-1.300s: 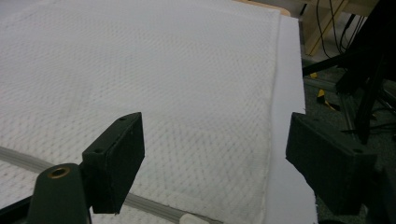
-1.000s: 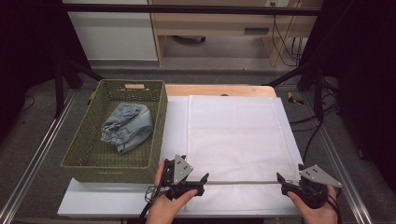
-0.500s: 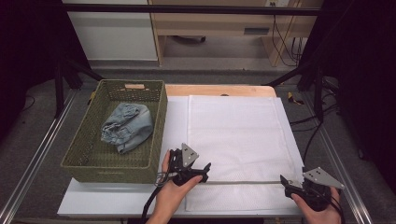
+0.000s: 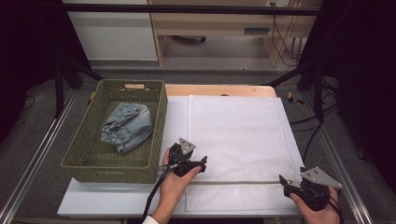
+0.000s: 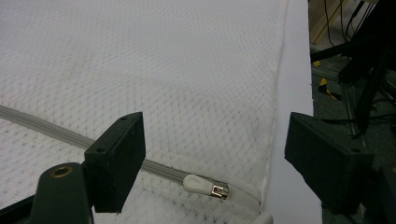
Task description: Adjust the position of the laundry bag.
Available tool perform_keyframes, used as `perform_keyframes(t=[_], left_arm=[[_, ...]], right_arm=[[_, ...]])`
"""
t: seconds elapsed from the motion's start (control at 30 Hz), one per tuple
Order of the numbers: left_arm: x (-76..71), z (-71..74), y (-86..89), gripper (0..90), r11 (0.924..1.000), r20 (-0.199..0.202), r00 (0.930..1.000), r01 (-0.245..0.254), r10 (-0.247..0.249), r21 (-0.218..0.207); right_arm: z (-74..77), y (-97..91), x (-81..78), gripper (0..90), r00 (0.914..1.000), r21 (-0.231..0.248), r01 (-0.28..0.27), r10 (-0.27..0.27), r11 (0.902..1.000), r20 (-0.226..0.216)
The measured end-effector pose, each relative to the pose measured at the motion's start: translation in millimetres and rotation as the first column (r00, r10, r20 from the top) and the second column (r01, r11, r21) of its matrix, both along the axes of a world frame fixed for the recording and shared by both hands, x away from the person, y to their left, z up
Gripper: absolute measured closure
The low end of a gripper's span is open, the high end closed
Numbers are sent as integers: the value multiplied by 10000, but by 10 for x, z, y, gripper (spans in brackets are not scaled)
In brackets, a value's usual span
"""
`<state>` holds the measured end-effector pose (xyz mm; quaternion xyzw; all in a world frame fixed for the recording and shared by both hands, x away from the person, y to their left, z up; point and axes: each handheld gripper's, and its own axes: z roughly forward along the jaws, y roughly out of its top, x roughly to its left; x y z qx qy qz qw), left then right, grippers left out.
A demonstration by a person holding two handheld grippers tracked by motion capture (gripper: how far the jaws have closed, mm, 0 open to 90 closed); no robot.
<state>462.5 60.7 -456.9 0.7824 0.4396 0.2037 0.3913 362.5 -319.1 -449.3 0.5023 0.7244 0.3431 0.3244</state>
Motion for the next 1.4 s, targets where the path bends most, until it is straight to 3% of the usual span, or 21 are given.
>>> perform_keyframes(t=[0.03, 0.07, 0.1, 0.2, 0.33, 0.5, 0.8, 0.97, 1.1, 1.13, 1.3, 1.4], left_arm=[[0, 0, 0, 144, 10000, 0, 10000, 0, 0, 0], [-10, -6, 0, 154, 9988, -206, 9995, -214, 224, 443], [-19, -7, 2, 155, 9980, -247, 9994, -223, 238, 600], [-34, -26, 7, 160, 9981, -508, 9982, -295, 322, 532], [-27, -100, -12, 174, 9969, -933, 9955, -90, 164, 784], [-35, -141, -25, 175, 9965, -936, 9956, -23, 101, 835], [-4, -197, 16, 289, 9973, -1059, 9941, -158, 234, 719], [-11, -218, 12, 321, 9961, -1035, 9943, -157, 248, 873], [-6, -215, 11, 360, 9960, -1041, 9942, -166, 257, 875], [-2, -215, 13, 360, 9961, -1044, 9942, -183, 273, 862], [6, -214, 5, 389, 9960, -1037, 9942, -189, 280, 870], [8, -213, 3, 393, 9960, -1044, 9941, -203, 293, 869]], right_arm=[[0, 0, 0, 208, 10000, 0, 0, 0, 10000, 0], [0, -4, 0, 211, 10000, 13, -9, 9, 10000, -27], [0, -5, 0, 213, 10000, 18, 11, -11, 10000, -30], [2, -6, -2, 218, 10000, 64, 17, -16, 10000, -29], [4, -4, -1, 234, 10000, 79, 21, -21, 10000, -50], [9, -15, -11, 245, 9999, 257, 135, -133, 9996, -78], [26, -73, -40, 294, 9992, 429, 258, -244, 9987, -320], [41, -99, -67, 338, 9989, 448, 272, -253, 9986, -406], [-9, -126, -55, 375, 9937, 350, 275, -235, 9990, -1094], [-9, -126, -55, 375, 9937, 350, 275, -235, 9990, -1094], [-100, -173, -53, 350, 9802, 368, 358, -279, 9987, -1963], [-102, -183, -67, 345, 9787, 339, 398, -321, 9986, -2029]])
